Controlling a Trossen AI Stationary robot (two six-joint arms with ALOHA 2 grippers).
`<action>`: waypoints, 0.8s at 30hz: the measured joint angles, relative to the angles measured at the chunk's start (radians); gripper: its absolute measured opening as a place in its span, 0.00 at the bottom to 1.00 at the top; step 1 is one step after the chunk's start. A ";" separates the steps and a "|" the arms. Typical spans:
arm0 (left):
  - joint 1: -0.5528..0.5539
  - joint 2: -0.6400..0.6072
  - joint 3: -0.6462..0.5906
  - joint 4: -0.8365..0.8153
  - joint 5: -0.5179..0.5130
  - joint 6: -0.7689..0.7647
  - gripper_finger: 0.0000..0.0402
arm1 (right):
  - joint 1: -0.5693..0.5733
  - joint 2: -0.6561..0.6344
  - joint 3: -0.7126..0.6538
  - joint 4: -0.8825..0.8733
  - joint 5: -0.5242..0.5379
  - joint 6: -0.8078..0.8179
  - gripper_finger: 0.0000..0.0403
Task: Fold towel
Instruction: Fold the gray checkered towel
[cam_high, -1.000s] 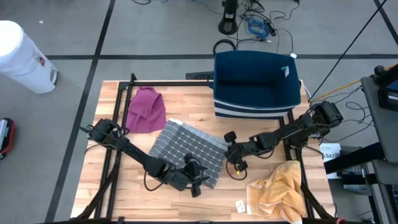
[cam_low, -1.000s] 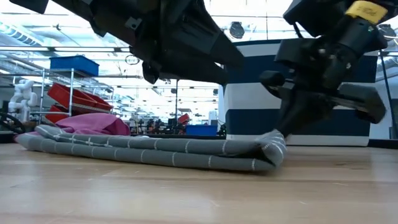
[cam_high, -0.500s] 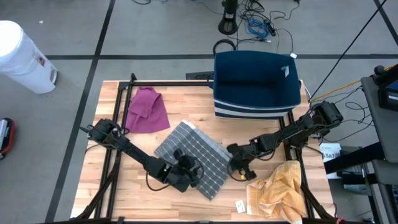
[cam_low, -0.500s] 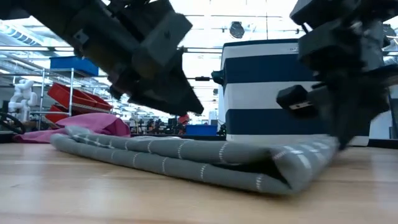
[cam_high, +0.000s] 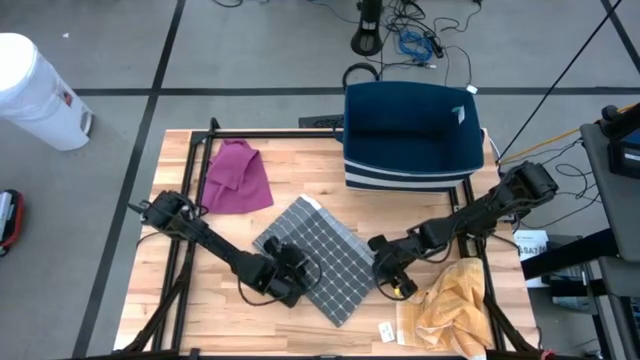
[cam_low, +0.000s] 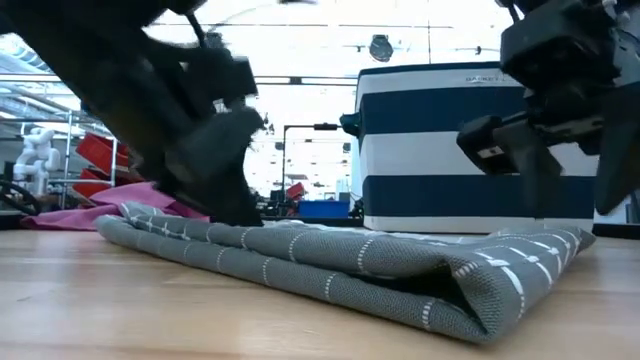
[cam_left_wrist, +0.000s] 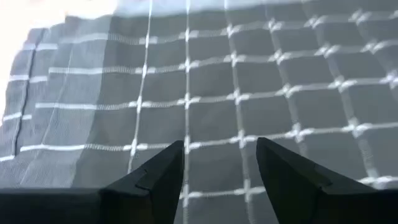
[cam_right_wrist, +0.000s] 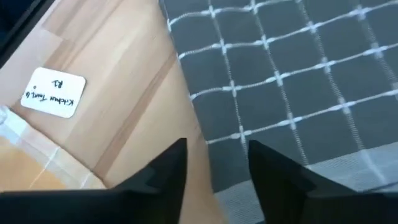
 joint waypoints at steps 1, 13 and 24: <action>0.016 0.007 0.000 -0.012 0.028 0.000 0.52 | 0.000 -0.007 0.000 0.002 0.027 -0.002 0.44; 0.118 0.025 0.002 0.030 0.083 0.201 0.52 | -0.014 0.088 0.000 0.032 0.177 0.013 0.44; 0.202 0.027 0.001 0.111 0.116 0.443 0.52 | 0.010 0.266 0.001 0.509 -0.016 0.132 0.43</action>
